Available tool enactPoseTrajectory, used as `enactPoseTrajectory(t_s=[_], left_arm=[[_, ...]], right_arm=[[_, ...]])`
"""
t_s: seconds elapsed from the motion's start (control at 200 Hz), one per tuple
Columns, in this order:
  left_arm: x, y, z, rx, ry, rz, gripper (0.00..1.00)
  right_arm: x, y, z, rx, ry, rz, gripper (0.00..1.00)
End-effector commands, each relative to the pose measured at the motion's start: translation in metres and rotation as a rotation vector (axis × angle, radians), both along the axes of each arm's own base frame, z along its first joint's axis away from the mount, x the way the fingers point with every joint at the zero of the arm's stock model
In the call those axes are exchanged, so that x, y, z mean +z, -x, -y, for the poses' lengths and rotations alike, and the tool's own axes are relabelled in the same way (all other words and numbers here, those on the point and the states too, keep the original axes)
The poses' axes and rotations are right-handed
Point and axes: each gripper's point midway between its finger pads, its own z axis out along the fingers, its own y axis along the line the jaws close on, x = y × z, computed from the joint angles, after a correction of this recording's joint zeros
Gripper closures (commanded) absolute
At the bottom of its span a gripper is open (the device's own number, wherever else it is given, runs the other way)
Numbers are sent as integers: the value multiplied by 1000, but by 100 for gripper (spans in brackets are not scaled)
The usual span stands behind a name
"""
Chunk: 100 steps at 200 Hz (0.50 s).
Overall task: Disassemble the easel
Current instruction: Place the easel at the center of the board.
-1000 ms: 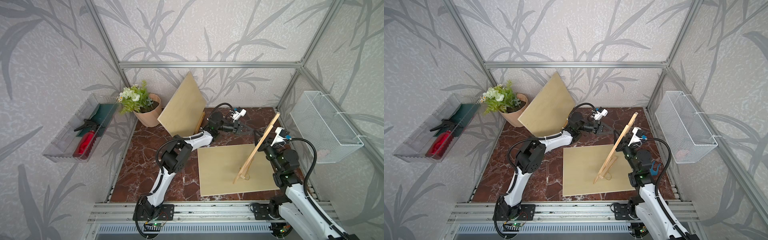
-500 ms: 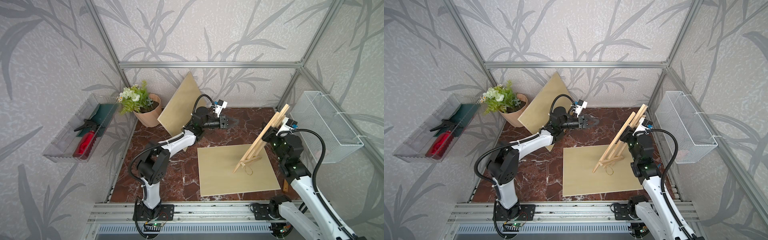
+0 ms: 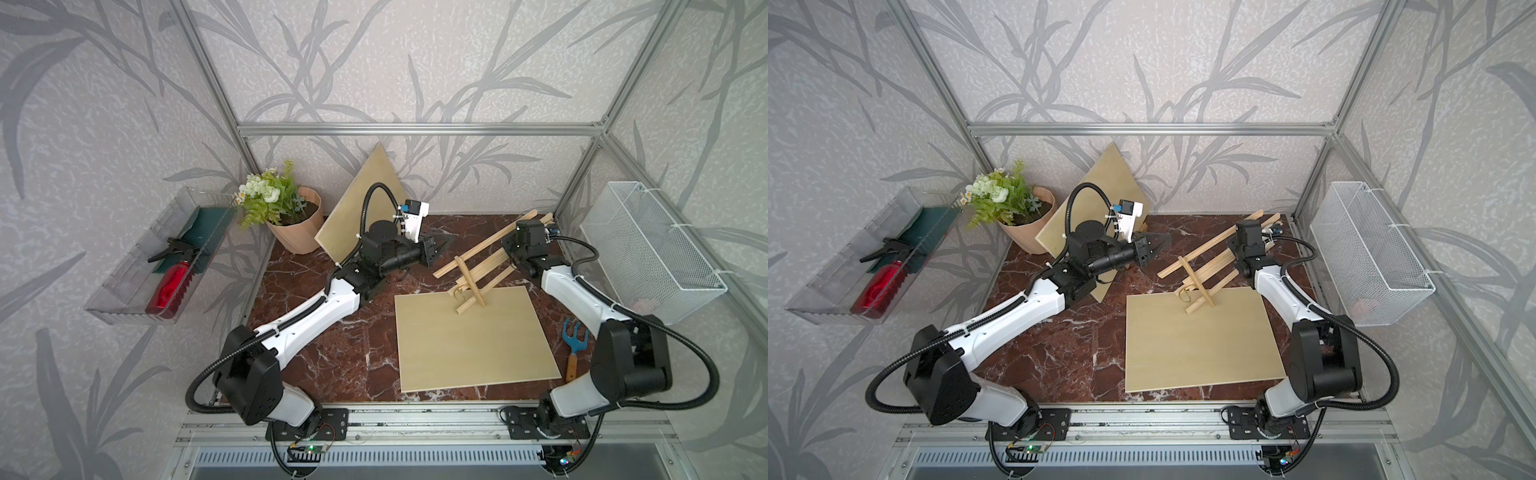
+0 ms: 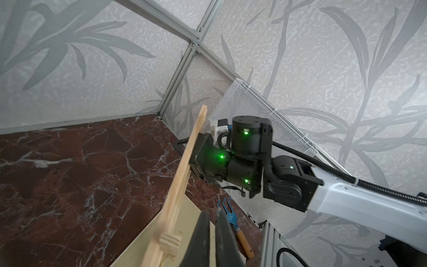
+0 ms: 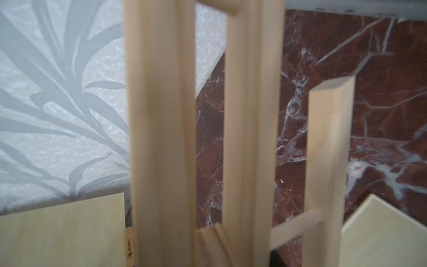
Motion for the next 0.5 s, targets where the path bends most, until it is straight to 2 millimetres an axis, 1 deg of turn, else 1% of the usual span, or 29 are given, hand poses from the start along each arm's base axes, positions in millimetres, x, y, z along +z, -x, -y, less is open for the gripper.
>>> enactPoseTrajectory(t_s=[0.0,0.05,0.11,0.275,0.395,0.495], left_arm=[[2,2,-7,44,-52,62,90],[2,3,-6,38,-57,64,89],[1,4,-3,26,-66,65,89],[0,6,2,2,-70,66,88],[-2,6,4,-5,-77,63,87],[-6,4,4,-5,-87,57,87]], right_arm=[[-1,-25,-2,-159,-163,-13,73],[-9,-34,-2,-203,-179,-53,71],[-18,-43,-1,-251,-183,-113,67],[-43,-60,3,-350,-203,-229,62],[-64,-64,7,-400,-196,-292,61],[-86,-64,17,-443,-201,-337,61]])
